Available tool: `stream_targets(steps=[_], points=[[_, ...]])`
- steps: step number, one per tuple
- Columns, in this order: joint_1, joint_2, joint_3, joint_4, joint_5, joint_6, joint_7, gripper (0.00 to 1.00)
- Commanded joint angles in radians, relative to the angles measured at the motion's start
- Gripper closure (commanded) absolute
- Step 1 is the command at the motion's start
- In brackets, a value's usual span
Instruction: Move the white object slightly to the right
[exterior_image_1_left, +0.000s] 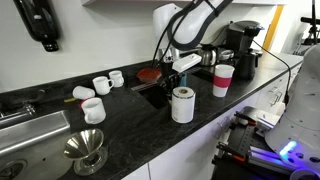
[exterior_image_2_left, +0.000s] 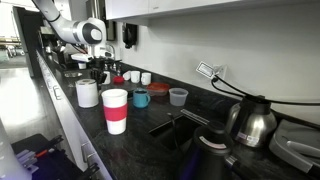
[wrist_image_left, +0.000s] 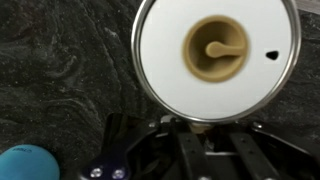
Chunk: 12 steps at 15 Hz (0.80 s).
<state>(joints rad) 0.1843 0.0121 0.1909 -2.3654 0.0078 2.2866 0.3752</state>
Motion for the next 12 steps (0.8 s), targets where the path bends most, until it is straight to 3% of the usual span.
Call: stream_targets(steps=[1,5,12], points=[[-0.005,0.001,-0.011,0.024,0.001,-0.007,0.002,0.94],[-0.013,-0.001,-0.028,0.053,0.013,-0.015,0.034,0.94],[-0.049,-0.051,-0.077,0.023,0.054,-0.029,0.218,0.94]])
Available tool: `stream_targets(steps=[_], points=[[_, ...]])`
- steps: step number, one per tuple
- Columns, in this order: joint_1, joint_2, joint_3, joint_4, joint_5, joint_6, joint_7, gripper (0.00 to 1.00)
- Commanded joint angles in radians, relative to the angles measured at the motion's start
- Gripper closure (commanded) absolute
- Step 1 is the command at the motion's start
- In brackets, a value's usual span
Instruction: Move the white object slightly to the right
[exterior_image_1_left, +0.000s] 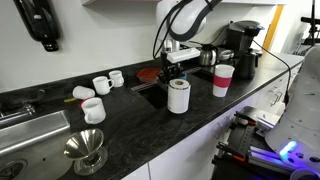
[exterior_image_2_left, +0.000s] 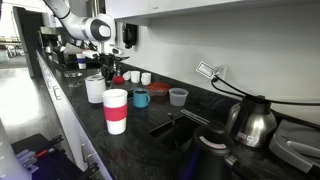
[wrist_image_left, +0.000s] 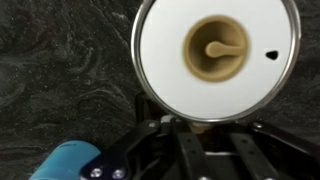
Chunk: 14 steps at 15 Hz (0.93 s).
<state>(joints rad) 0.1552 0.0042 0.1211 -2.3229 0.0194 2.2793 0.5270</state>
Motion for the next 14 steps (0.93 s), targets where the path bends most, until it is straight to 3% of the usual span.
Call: stream_targets(steps=[1,4,8,11,14], points=[[-0.027,-0.059,-0.014,-0.030,0.057,-0.018,0.095,0.94],[-0.048,-0.110,-0.026,-0.065,0.072,-0.024,0.176,0.94],[-0.069,-0.183,-0.017,-0.120,0.010,-0.027,0.246,0.94],[-0.073,-0.228,0.002,-0.139,-0.063,-0.057,0.258,0.94],[-0.067,-0.250,0.019,-0.138,-0.065,-0.075,0.254,0.94]])
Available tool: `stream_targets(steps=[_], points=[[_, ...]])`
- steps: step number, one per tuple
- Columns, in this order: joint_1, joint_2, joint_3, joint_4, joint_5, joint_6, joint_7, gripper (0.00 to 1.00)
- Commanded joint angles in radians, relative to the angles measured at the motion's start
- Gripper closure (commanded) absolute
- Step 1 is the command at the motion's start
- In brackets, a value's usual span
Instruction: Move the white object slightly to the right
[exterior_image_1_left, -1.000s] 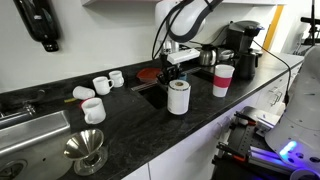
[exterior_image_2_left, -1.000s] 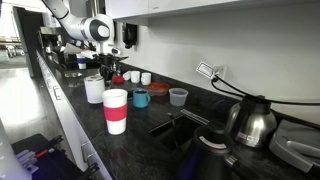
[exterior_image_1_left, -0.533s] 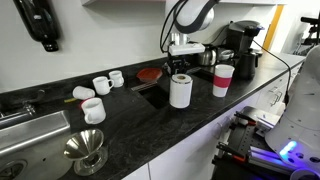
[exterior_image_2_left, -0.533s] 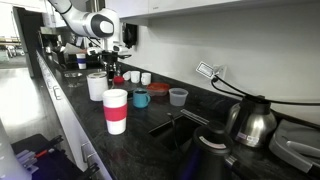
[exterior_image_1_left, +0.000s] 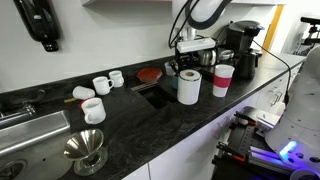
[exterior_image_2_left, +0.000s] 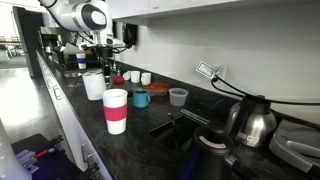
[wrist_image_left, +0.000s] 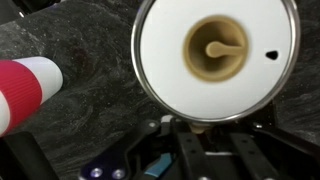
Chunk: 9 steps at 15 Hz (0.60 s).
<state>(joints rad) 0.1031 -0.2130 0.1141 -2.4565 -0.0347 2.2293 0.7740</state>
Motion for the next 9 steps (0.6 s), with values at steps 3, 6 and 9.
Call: stream_targets(steps=[3,6,9], points=[[-0.016,-0.039,0.036,-0.002,0.006,-0.019,0.010,0.94],[-0.015,-0.022,0.036,-0.001,0.005,-0.007,-0.001,0.78],[-0.015,-0.022,0.036,-0.001,0.005,-0.007,-0.001,0.78]])
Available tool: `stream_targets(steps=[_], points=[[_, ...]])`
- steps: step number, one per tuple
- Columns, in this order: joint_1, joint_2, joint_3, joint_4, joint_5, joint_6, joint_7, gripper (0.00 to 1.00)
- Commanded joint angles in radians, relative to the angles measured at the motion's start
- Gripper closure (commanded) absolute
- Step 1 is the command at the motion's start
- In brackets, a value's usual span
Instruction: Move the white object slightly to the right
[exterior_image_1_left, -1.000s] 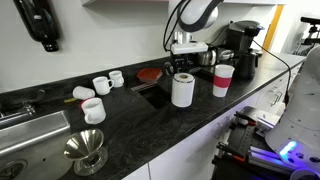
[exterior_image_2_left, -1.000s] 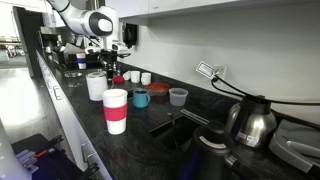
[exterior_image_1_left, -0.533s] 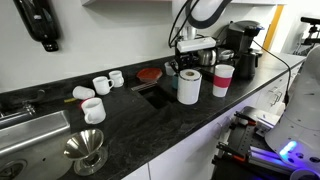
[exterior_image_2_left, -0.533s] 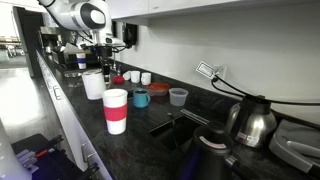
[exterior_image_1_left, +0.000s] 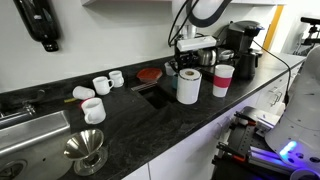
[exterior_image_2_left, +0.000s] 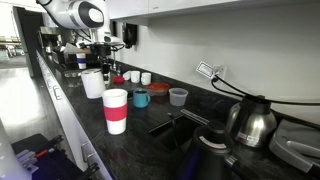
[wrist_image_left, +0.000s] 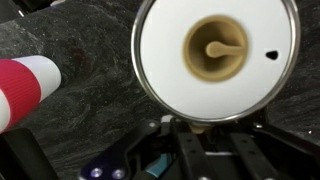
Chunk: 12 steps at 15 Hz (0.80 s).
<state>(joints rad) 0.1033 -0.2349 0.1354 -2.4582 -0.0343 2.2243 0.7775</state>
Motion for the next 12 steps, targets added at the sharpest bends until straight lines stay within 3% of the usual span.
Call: stream_targets(steps=[1,2,4,12], points=[[-0.016,-0.001,0.015,0.001,0.005,-0.002,-0.004,0.78],[-0.016,-0.001,0.015,0.001,0.005,-0.002,-0.004,0.94],[-0.027,0.019,0.009,0.009,0.047,0.004,0.069,0.94],[-0.110,-0.004,-0.014,-0.042,0.007,0.029,0.480,0.94]])
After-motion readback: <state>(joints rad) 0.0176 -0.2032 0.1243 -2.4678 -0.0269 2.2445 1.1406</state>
